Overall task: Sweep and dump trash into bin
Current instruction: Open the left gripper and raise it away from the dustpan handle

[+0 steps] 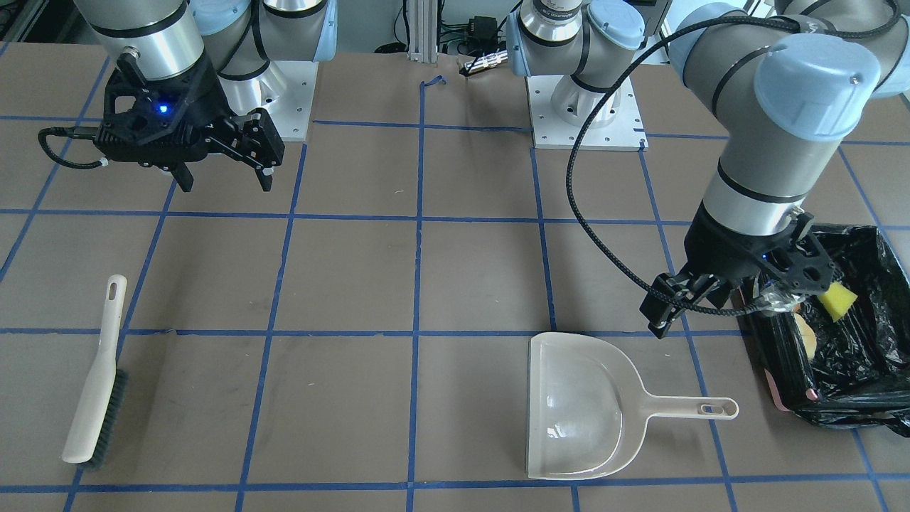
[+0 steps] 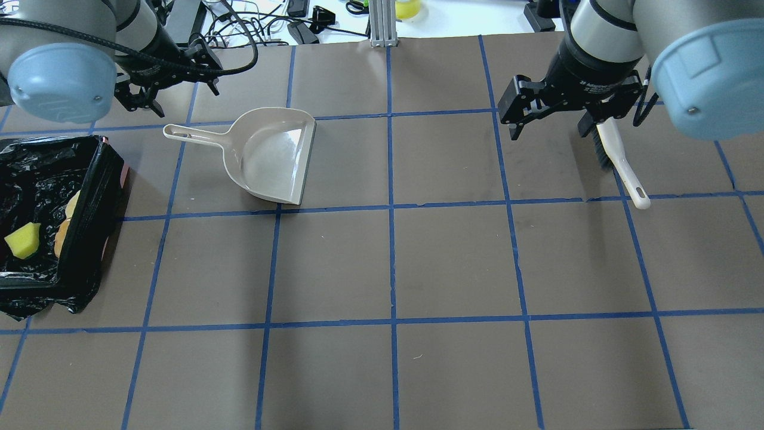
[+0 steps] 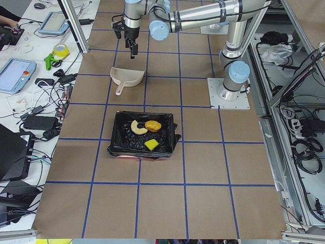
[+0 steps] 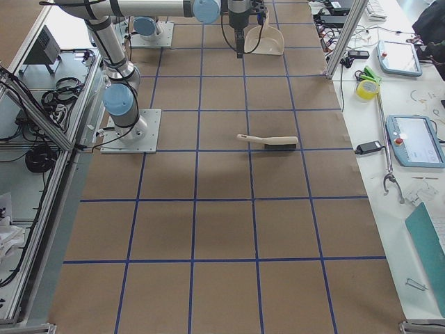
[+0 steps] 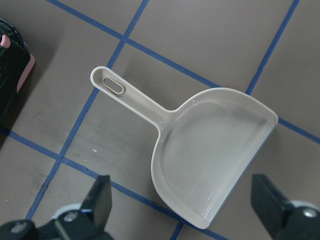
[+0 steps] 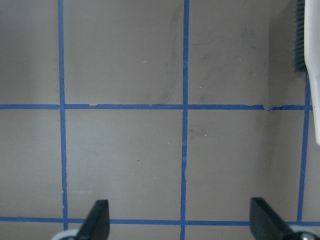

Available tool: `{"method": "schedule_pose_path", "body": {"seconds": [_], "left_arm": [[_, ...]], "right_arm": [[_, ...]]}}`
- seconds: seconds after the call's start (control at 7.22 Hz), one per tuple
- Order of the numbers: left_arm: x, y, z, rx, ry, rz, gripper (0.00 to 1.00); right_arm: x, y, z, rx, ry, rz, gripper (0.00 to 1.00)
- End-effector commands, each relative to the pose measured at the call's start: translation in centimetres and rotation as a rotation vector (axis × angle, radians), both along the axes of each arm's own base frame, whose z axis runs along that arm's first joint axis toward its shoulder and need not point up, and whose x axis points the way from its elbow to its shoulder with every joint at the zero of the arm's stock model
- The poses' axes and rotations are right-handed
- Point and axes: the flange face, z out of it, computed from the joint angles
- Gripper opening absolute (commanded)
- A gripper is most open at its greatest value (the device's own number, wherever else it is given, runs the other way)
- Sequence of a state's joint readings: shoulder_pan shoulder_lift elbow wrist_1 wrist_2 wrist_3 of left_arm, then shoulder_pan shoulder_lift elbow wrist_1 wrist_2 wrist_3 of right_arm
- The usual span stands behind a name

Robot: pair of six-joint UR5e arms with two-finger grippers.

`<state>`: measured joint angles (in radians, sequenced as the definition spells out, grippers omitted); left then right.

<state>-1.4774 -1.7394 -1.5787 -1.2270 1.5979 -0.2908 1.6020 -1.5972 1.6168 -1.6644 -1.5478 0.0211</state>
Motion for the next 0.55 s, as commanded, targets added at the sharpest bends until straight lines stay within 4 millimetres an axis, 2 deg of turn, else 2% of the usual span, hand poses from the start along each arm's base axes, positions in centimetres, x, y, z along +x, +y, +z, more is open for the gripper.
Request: {"method": "schedule_pose_path", "body": {"seconds": [0.0,0.28,0.42], "left_arm": [[-0.8,2.6,0.2,0.04,0.013,-0.064,1.0],[-0.3,3.3,0.7,0.041,0.008,-0.063,1.0],[-0.7,4.2,1.2,0.068,-0.01,-0.208,1.0]], "right_arm": [[0.1,0.0,0.0,0.0,0.0,0.001,1.0],[0.0,0.1,0.1,-0.001,0.0,0.002,1.0],[0.0,0.1,0.1,-0.001,0.0,0.001,1.0]]}}
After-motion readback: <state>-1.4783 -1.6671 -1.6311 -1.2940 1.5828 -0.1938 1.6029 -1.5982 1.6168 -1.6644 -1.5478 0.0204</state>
